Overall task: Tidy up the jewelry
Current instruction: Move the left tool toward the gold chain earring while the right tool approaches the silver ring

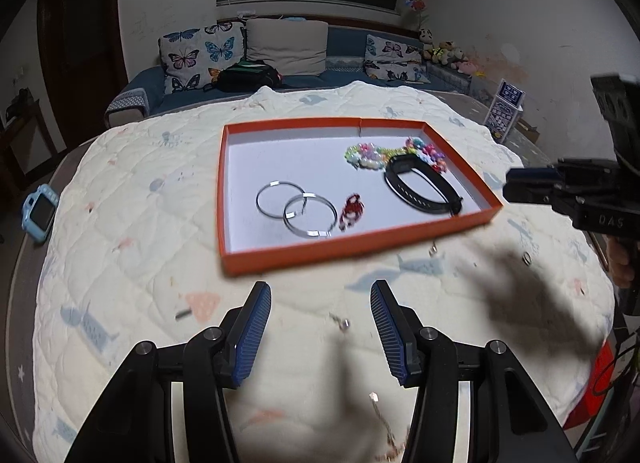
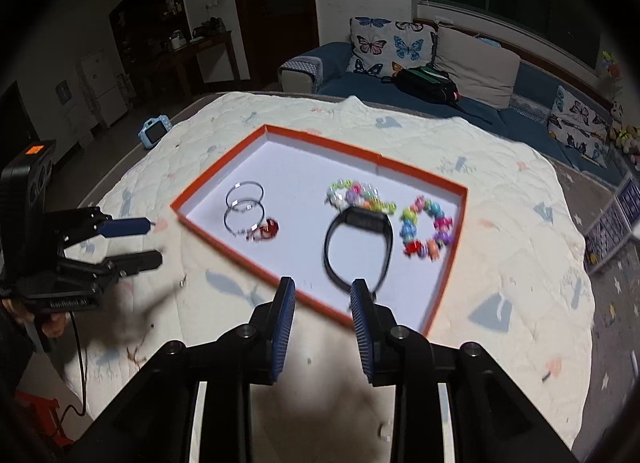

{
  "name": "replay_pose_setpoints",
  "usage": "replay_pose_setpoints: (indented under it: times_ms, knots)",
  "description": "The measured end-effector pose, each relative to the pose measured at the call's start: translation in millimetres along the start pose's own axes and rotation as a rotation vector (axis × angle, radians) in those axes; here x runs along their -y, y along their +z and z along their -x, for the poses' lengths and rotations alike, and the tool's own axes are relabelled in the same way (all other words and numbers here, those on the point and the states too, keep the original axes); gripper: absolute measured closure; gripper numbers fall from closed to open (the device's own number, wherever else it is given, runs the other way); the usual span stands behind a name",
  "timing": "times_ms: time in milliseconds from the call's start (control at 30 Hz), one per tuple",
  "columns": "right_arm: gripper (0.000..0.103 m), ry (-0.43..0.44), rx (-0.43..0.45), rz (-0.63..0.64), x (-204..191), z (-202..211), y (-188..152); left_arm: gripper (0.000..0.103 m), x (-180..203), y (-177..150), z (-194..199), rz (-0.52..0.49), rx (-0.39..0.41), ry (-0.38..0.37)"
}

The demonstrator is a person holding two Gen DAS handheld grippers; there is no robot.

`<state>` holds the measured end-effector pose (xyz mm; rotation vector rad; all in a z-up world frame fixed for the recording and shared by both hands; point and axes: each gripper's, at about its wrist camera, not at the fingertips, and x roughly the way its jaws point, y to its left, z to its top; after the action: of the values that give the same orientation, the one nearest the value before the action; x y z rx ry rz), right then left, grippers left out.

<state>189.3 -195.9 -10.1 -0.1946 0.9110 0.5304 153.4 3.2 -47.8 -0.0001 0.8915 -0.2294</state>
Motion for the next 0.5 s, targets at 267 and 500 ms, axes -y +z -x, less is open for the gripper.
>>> replay_pose_setpoints:
  times_ms: [267,500]
  knots:
    - [0.071,-0.064,-0.051,-0.052,14.0,1.0,-51.3,0.047,19.2,-40.4,22.5,-0.025,-0.035,-0.063]
    - [0.071,-0.081,-0.048,-0.085,22.2,9.6,-76.0,0.048,39.4,-76.6,29.9,-0.079,-0.072,-0.105]
